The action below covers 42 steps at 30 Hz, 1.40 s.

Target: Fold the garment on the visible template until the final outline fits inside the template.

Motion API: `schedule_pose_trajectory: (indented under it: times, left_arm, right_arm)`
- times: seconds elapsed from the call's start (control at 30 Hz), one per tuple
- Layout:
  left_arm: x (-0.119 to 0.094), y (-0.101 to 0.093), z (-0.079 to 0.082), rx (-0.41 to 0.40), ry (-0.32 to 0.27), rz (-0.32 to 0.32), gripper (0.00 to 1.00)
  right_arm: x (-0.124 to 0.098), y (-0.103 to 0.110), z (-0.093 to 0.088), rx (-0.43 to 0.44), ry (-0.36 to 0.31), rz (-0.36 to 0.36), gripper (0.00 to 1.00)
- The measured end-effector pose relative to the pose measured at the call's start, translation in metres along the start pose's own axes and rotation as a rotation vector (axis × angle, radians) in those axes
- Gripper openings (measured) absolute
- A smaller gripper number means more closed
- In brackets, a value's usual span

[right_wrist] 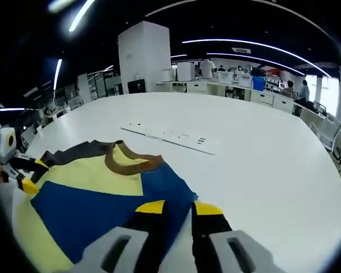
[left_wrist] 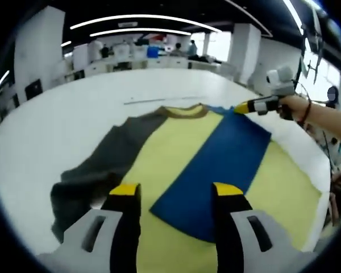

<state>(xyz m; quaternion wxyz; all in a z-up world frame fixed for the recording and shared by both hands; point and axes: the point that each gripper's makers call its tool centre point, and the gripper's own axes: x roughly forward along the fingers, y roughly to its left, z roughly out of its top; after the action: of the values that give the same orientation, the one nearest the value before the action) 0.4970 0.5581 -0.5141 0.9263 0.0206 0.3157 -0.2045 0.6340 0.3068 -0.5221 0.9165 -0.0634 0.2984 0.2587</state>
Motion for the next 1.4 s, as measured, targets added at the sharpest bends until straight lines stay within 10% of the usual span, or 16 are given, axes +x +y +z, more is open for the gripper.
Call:
schedule_pose_trajectory:
  times: [0.57,1.4]
  left_arm:
    - [0.001,0.007,-0.016,0.025,0.049,0.031,0.32]
    - [0.003,0.009,-0.021,0.020,0.062,0.047,0.01]
  right_arm:
    - [0.009,-0.005,0.003,-0.204,0.039,-0.068,0.08]
    - [0.009,-0.012,-0.001,0.005,0.011,-0.049,0.00]
